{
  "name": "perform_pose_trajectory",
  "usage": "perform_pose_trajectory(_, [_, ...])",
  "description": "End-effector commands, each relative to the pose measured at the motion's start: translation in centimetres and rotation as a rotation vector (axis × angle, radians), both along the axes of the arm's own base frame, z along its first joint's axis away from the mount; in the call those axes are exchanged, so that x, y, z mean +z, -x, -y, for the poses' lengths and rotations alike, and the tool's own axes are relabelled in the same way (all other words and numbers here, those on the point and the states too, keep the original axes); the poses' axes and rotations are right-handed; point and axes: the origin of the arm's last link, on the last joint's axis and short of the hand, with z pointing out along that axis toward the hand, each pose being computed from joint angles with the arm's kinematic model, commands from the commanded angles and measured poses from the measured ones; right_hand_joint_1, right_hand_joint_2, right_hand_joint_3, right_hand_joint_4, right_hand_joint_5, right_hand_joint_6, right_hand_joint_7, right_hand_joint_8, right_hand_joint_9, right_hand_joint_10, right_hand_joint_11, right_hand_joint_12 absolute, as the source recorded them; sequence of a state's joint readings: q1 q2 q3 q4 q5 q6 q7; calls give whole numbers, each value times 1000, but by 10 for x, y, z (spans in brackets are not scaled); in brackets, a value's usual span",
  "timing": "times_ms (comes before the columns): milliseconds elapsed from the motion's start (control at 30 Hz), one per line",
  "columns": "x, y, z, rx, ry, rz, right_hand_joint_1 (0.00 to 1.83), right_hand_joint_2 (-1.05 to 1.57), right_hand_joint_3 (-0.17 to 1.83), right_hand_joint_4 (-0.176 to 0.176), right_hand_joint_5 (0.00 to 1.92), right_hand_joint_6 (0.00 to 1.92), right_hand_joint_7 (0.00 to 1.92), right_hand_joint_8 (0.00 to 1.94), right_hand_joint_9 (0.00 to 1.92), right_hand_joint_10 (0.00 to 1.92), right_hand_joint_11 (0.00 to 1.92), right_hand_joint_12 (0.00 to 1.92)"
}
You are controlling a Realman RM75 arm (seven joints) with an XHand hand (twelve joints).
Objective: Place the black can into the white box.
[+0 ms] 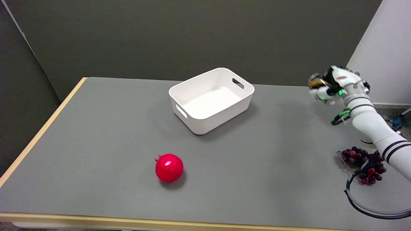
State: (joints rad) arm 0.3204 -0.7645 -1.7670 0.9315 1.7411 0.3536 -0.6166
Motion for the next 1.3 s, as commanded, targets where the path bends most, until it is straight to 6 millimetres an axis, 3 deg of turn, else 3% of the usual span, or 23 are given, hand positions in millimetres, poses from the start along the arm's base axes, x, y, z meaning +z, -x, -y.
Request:
perform_pose_trajectory(33, [-186,-110,33,418,-601,-101,1161,1232,166,-176,598,1537,660,1556,765,1432,485,1921])
perform_pose_trajectory(167, [-243,-102,52,419,-732,-83,1163,1230,163,-176,603,1530,664,1548,772,1413,516,1921])
perform_pose_trajectory(367, [-291,-78,85,379,-781,-3,1167,1231,150,-176,610,1523,672,1534,786,1385,536,1921])
perform_pose_trajectory(433, [-303,-55,102,318,-769,34,1168,1230,150,-176,612,1520,674,1531,789,1382,538,1921])
perform_pose_trajectory(567, [-317,-21,127,227,-722,96,1170,1232,142,-176,604,1514,688,1522,791,1371,548,1919])
perform_pose_trajectory(633, [-326,-6,138,187,-699,145,1172,1292,37,-176,471,1515,801,1513,785,1321,542,1893])
perform_pose_trajectory(733, [-321,15,148,108,-651,162,1173,1292,36,-176,470,1514,806,1510,787,1317,540,1892])
perform_pose_trajectory(867, [-315,35,151,33,-612,164,1172,1220,157,-176,622,1508,685,1514,802,1360,555,1920])
perform_pose_trajectory(1033, [-311,43,144,28,-602,190,1168,1260,84,-176,611,1514,674,1525,788,1319,483,1921])
perform_pose_trajectory(1067, [-302,47,141,21,-588,189,1143,1256,94,-165,587,1471,668,1482,761,1275,425,1905])
perform_pose_trajectory(1133, [-312,39,138,64,-608,220,828,846,904,-22,304,865,644,819,548,1117,278,1683])
perform_pose_trajectory(1200, [-313,31,136,97,-620,227,510,664,898,8,98,345,221,340,140,699,30,1244])
perform_pose_trajectory(1300, [-316,20,131,144,-643,228,386,582,910,22,34,196,41,145,8,382,-1,939])
